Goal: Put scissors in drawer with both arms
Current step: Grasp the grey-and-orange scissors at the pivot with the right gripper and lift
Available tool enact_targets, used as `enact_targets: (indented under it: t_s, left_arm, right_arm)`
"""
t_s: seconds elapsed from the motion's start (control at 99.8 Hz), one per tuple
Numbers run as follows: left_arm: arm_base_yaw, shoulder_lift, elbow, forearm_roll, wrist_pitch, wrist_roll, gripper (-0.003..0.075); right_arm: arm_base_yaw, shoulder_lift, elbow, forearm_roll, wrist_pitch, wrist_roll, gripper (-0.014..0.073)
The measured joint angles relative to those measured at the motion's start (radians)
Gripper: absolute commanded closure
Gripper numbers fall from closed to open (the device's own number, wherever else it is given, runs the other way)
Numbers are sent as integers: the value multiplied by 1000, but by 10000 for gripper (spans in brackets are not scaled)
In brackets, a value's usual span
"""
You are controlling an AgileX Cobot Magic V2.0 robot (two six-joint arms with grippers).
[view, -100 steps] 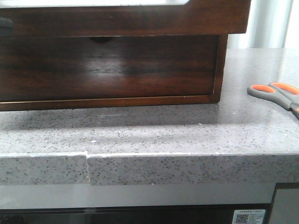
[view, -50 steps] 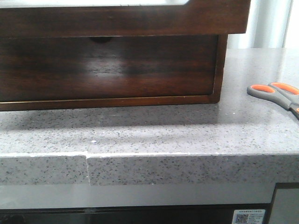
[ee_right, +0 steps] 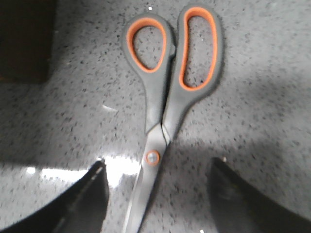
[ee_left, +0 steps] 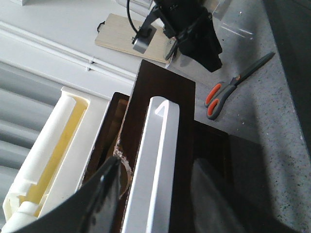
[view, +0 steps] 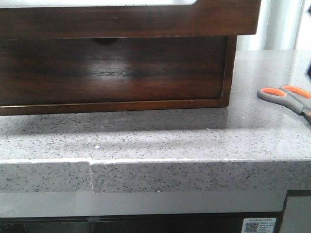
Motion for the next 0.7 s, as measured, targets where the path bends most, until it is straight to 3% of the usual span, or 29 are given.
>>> enact_targets:
  t_s: [0.351, 0.702]
  left_arm:
    - [0, 0, 0, 0, 0, 0, 395]
    - [0, 0, 0, 0, 0, 0, 395]
  right_arm:
    - [0, 194, -91, 0, 90, 32, 162]
    - [8, 225, -97, -44, 94, 59, 166]
